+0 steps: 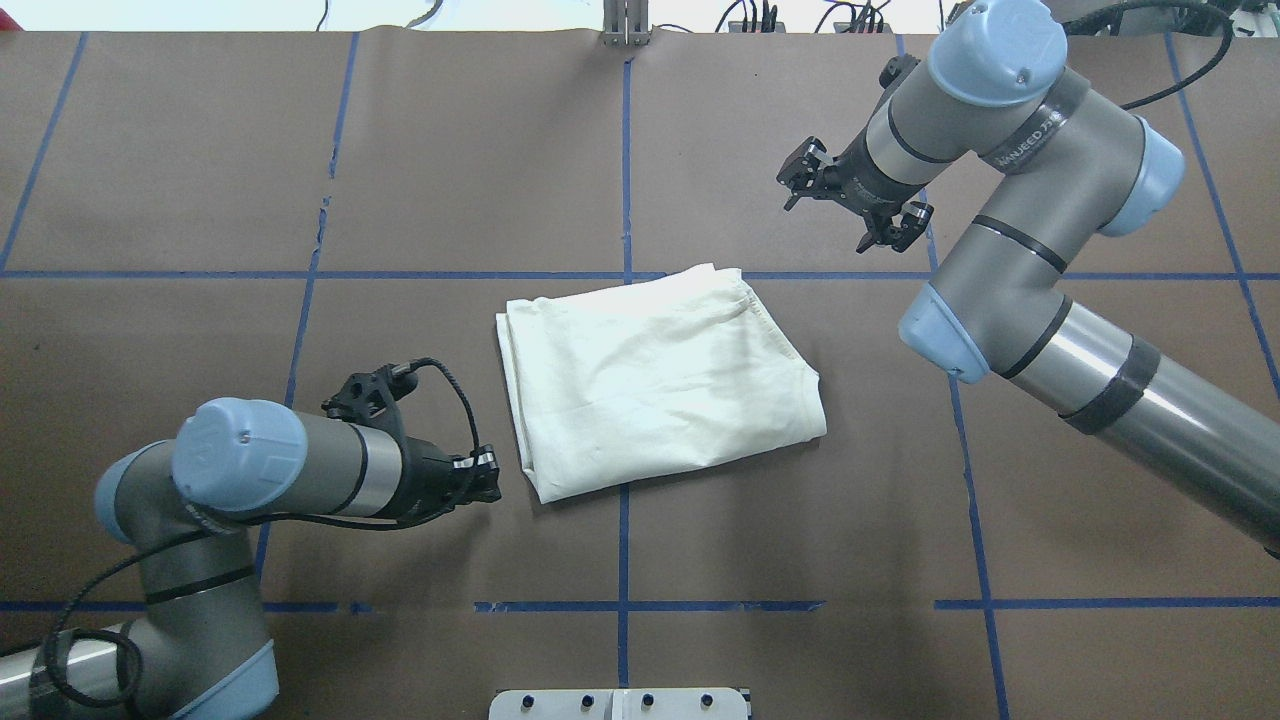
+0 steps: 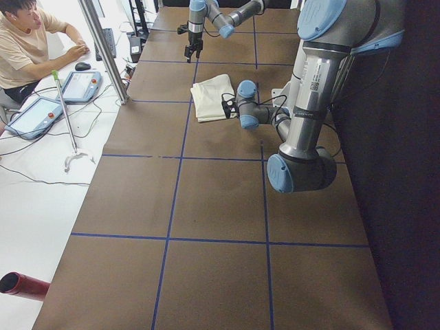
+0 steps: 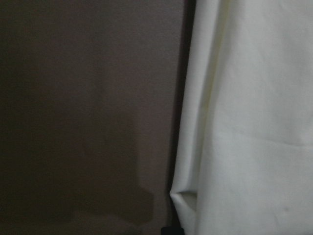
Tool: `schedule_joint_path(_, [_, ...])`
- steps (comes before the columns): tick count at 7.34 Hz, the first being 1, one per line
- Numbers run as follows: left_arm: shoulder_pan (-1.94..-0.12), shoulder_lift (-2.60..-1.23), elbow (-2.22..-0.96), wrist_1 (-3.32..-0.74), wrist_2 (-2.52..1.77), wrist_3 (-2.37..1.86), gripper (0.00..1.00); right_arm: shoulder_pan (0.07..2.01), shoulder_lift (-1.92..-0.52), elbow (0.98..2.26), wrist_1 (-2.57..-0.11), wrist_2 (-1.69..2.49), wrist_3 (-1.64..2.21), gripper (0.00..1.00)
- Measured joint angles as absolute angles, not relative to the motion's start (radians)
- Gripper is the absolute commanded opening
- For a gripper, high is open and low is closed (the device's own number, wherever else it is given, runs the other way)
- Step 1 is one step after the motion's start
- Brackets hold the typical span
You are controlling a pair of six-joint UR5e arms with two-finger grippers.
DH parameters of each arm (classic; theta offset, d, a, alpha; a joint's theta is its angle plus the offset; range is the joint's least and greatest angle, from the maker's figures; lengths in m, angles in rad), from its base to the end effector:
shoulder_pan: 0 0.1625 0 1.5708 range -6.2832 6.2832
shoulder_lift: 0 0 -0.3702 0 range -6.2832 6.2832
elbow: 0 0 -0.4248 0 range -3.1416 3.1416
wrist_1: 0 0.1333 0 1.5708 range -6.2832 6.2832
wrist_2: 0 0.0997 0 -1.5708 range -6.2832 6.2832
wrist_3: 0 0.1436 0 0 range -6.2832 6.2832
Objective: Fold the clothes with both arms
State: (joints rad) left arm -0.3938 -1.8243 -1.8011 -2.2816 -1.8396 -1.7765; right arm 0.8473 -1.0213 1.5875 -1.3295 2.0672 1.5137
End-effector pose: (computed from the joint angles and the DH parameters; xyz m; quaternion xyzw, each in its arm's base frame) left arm 0.5492 -0.3313 0.2814 -0.0580 0.5653 -0.1699 0.8051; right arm -0.4227 -0.5766 0.2656 -0.0368 -0.4413 0.2540 0.8599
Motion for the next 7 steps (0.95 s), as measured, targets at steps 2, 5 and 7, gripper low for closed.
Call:
schedule_joint_path(2, [-0.445, -1.697, -1.877, -2.279, -1.850, -1.660, 0.00, 0.868, -1.118, 1.649, -1.332, 2.068, 1.417, 1.00])
schedule_joint_path(5, [-0.647, -1.544, -1.905, -2.286, -1.935, -1.258, 0.00, 0.977, -1.318, 1.742, -1.332, 2.122, 1.114, 1.00])
schedule_joint_path(7, [-0.935, -1.515, -1.836, -2.276, -2.094, -0.890, 0.00, 1.121, -1.431, 1.743, -1.334, 2.205, 0.841, 1.00])
